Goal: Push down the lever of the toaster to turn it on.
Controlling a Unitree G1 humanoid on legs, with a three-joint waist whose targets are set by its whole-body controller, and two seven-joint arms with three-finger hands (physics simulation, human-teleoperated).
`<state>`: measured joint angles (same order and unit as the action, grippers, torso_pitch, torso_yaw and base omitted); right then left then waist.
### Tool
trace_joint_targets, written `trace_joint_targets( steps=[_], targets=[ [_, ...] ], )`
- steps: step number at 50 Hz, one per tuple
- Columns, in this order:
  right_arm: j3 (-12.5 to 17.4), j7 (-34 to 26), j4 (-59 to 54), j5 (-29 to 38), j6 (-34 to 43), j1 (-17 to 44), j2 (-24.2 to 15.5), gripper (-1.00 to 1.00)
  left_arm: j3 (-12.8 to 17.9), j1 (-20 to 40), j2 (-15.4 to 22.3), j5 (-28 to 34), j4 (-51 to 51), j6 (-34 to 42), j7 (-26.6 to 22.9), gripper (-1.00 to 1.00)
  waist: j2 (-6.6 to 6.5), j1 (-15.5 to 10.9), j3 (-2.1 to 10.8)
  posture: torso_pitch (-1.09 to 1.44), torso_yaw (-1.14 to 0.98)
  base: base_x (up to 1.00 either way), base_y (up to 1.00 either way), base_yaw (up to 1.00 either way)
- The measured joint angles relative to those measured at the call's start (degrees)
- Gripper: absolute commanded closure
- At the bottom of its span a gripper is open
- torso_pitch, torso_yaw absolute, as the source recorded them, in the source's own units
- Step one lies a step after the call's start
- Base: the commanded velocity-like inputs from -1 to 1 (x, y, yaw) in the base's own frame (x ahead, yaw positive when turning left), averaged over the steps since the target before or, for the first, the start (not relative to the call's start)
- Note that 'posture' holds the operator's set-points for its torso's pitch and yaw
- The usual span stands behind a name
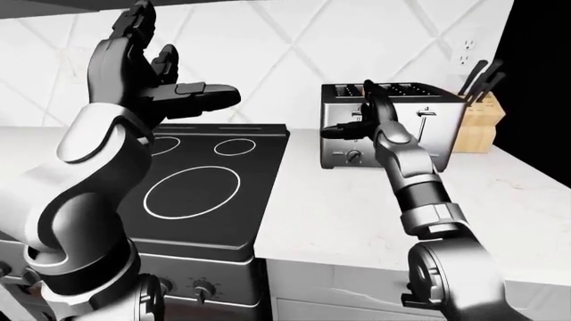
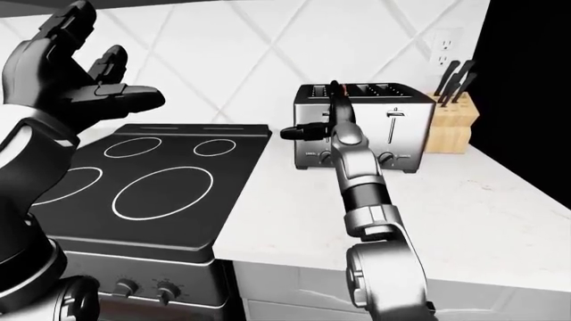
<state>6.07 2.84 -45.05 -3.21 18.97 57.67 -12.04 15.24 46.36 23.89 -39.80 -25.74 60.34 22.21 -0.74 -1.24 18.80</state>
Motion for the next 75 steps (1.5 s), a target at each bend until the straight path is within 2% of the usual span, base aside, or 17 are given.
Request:
trace_joint_targets(
  steps=[37,54,75],
  targets=[
    [-0.04,-0.27,-8.24,1.49,-7.17,0.74,0.48,-1.00,0.09,0.02,0.15,-0.20,-0.05,0.01,0.21,-1.00,0.32,0.01,0.86,-0.50,0.00,0.00,0.00,0.00],
    [0.15,0.06,-10.74,1.65,-5.13,2.43,0.08,-1.00,-0.01,0.20,0.21,-0.46,0.18,-0.04,0.42,-1.00,0.40,-0.16,0.88,-0.50,0.00,0.00,0.00,0.00],
    [0.40,0.06,-15.45,1.72,-9.69,1.54,0.31,-1.00,-0.07,-0.06,0.13,-0.24,0.12,-0.41,0.30,-1.00,0.52,-0.23,1.16,-0.50,0.00,0.00,0.00,0.00]
  ],
)
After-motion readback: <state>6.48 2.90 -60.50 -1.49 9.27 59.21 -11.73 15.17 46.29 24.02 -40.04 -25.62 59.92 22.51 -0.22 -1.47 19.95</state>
